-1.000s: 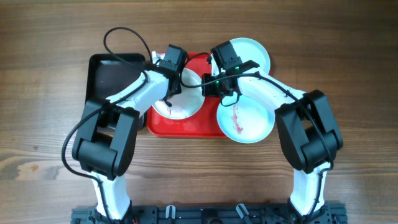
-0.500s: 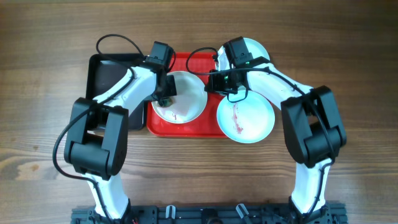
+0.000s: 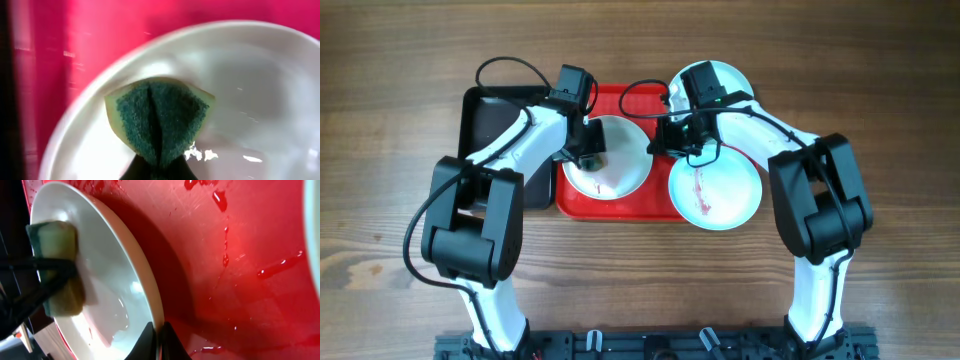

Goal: Clean dirty plates on tray and stack at the side
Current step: 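Scrub the white plate with the sponge while right gripper holds the rim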

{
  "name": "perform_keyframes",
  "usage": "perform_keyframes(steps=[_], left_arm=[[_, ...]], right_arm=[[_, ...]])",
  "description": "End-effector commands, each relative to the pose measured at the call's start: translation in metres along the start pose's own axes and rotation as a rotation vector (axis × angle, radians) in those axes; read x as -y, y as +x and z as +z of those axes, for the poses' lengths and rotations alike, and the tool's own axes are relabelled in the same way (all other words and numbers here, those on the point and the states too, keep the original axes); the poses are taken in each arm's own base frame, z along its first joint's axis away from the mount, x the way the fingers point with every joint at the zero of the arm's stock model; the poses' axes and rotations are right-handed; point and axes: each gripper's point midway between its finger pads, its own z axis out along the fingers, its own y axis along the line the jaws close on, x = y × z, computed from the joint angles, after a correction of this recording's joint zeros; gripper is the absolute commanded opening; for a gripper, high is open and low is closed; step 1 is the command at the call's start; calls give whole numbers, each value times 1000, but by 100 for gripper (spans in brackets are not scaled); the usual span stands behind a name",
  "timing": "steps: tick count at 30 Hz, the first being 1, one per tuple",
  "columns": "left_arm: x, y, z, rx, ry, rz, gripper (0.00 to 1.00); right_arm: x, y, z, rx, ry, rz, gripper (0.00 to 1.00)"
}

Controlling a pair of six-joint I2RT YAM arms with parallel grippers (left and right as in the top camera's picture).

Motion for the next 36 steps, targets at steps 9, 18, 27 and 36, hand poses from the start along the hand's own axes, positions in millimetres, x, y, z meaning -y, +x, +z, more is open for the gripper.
perform_keyframes(steps=[9, 18, 27, 36], left_arm=[[78, 49, 17, -188, 402, 149, 4], [30, 18, 53, -86, 193, 17, 4], [-77, -10, 30, 41, -285, -229, 4], [-74, 45, 5, -226, -357, -104, 4]], right_arm=[[-3, 15, 24, -54, 4, 25, 4], [-1, 14, 24, -49, 12, 27, 4], [0, 13, 24, -45, 21, 34, 4], [0, 12, 24, -42, 20, 33, 4]])
